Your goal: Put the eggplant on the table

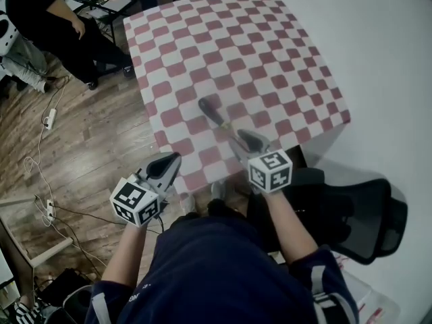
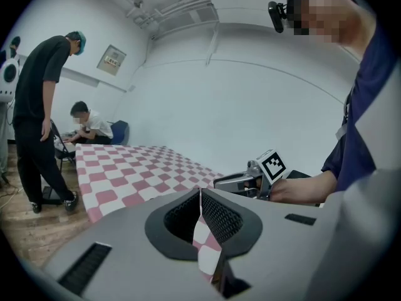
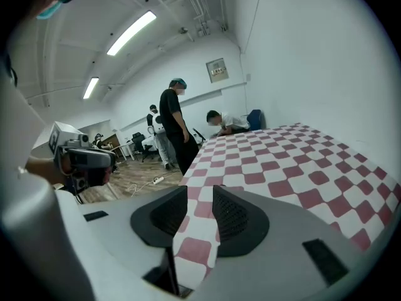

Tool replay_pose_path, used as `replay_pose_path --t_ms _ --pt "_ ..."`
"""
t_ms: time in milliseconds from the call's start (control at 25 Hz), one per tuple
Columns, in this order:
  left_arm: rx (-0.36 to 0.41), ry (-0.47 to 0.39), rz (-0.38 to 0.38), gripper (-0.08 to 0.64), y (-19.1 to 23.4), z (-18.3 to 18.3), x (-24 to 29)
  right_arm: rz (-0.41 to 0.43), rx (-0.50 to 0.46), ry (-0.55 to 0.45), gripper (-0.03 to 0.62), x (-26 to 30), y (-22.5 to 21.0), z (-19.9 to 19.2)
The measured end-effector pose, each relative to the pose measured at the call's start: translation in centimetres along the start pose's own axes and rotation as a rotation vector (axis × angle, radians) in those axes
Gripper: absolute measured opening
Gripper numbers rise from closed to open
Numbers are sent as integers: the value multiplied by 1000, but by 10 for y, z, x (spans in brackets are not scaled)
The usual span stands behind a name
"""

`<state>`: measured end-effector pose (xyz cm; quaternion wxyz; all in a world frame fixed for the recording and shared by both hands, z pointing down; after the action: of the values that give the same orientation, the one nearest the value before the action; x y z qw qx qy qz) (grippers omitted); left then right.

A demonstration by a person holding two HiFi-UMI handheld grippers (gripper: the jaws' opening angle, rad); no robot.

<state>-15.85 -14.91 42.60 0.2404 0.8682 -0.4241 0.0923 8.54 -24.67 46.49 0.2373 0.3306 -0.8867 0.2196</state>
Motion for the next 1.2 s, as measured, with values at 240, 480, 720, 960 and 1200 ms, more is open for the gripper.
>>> replay_pose_path --t_ms 240,480,720,960,1200 --pt "32 -22 -42 32 -3 6 -8 31 -41 -74 76 -30 32 19" --pt "47 -26 -72 32 -3 7 -12 59 -72 -101 47 -46 60 27" --pt "61 -30 -92 32 -4 10 -16 57 -71 -146 28 -55 74 31" --pt "64 -37 -99 32 -4 10 -16 66 -50 -181 18 -60 78 34" --pt "61 -42 -101 32 -4 11 -14 77 -58 -182 18 -57 80 35"
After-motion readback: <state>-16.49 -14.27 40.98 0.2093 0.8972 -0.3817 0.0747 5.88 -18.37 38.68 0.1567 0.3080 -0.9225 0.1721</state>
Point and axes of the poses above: the fingertips, and each gripper's own axes: x forward along the fingers, y to its left, z out of its top, the point moved 8 cm from there along -x, backward along the fingers, and after that the axes turned 1 degree about y, right-handed, at the moved point
